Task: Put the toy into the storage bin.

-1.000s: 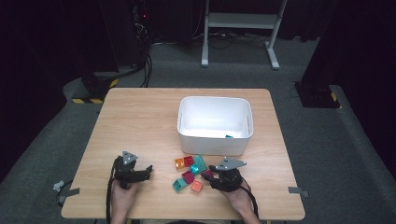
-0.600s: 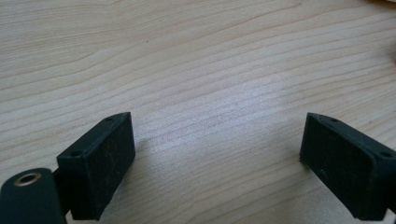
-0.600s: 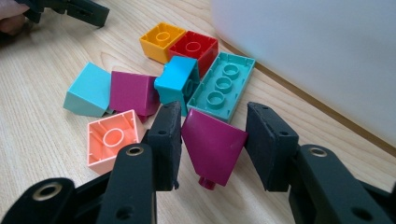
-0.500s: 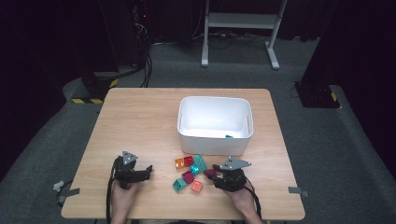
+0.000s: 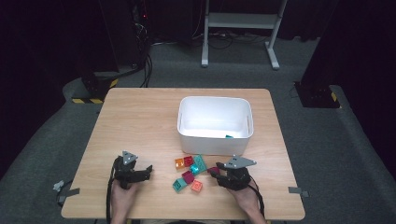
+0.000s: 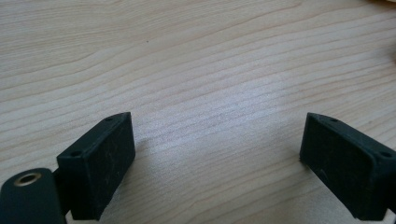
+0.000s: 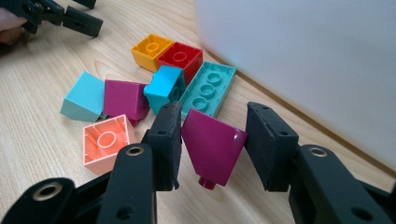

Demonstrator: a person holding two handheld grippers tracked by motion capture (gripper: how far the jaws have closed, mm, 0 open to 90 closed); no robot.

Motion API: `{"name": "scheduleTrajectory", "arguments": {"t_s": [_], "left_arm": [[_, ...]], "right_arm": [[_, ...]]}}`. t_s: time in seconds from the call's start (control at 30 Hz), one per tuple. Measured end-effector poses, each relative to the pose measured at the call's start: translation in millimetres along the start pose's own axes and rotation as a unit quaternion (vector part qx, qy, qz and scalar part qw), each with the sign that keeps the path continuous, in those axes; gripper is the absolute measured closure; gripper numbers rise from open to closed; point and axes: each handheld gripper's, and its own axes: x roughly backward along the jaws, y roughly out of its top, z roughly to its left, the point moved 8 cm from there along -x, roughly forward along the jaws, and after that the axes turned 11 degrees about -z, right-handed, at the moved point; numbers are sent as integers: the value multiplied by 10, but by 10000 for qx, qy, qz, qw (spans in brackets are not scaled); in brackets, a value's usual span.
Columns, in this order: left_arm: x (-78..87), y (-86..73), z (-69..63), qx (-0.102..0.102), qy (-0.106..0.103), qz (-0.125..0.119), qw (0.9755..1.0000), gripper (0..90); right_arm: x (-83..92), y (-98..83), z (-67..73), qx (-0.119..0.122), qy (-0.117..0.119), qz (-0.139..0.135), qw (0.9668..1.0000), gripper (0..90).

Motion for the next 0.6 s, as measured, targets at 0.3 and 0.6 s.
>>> {"name": "scheduleTrajectory", "arguments": {"t_s": [0.3, 0.6], "left_arm": [[-1, 0, 0, 1, 4, -3, 10000, 103], [0, 0, 0, -1, 0, 1, 10000, 103]], "right_arm": [[124, 118, -86, -26, -114, -132, 9998, 572], [249, 265, -135, 27, -183, -224, 9996, 572]]}}
